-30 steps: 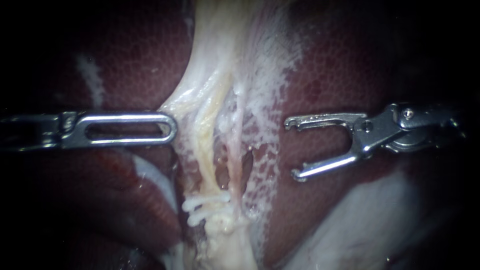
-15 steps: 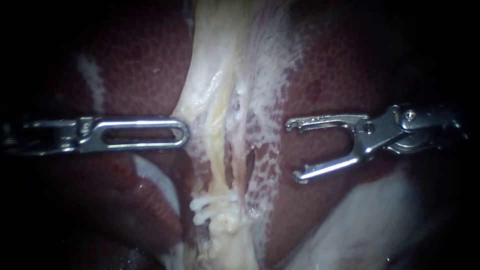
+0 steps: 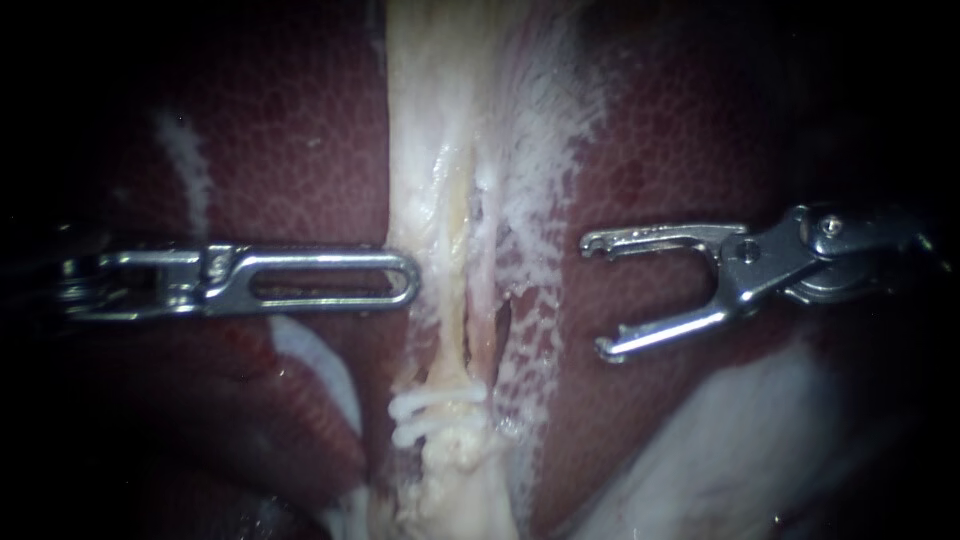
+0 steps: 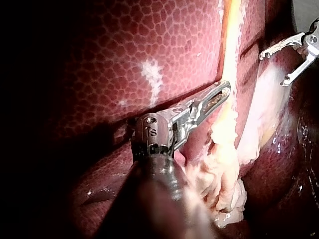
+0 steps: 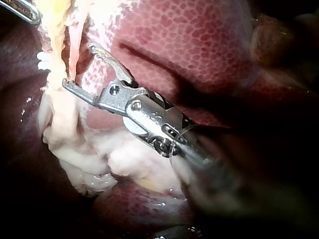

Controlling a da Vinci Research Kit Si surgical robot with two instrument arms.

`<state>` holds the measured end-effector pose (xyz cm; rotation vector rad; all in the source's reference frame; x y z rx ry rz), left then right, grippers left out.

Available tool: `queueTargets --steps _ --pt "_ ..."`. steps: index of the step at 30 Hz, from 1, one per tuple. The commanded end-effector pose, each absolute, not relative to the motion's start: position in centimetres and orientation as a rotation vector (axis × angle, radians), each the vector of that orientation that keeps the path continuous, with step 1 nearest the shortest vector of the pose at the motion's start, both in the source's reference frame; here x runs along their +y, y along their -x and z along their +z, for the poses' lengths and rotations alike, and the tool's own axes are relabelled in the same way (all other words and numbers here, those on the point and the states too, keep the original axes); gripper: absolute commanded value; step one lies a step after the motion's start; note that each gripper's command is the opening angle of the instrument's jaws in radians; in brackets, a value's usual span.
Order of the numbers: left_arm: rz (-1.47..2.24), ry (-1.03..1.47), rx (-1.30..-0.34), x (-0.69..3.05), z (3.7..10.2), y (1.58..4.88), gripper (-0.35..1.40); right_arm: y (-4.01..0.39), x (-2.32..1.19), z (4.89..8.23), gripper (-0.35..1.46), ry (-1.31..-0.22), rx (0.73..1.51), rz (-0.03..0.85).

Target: Going back second clip left tube

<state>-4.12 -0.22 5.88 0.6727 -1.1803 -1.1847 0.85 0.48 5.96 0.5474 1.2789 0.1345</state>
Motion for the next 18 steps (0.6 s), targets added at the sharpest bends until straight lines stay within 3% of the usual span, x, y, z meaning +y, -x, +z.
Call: queueTargets --steps 1,18 --pt "-1.184 -0.673 -1.181 -0.22 5.89 4.12 -0.35 -0.85 0.48 5.95 0.6 -0.545 1.28 0.131" --pt "-1.184 -0.674 -1.181 -0.22 5.88 4.12 -0.35 -0.85 0.48 5.92 0.6 -0.546 1.28 0.131"
